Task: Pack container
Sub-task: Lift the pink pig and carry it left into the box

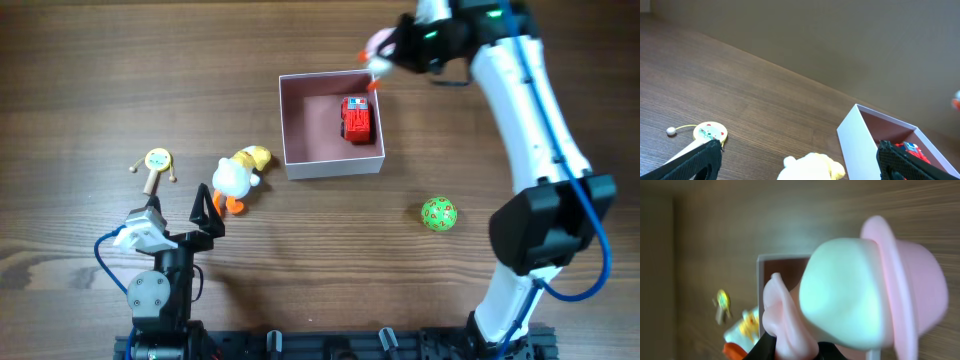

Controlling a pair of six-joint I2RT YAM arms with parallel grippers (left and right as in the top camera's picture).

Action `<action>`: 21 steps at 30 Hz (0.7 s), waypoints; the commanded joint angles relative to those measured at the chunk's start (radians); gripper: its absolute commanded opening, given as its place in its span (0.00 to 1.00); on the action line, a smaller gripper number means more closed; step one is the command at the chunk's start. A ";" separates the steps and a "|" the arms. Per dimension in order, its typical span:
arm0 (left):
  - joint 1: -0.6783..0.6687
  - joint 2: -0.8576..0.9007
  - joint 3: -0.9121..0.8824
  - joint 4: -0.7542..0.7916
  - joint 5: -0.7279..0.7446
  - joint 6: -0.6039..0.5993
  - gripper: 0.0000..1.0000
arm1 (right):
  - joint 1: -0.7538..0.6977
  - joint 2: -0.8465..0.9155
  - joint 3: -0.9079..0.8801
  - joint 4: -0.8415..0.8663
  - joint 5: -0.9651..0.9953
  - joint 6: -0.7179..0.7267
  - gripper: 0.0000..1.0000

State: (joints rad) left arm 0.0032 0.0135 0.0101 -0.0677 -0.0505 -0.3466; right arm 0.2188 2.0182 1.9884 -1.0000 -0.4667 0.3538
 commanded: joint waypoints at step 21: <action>0.007 -0.011 -0.005 -0.001 0.009 0.001 1.00 | 0.311 0.106 -0.001 -0.024 0.492 -0.223 0.31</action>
State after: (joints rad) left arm 0.0032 0.0135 0.0101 -0.0677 -0.0505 -0.3466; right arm 0.5304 2.0785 1.9881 -1.0183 -0.0006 0.1509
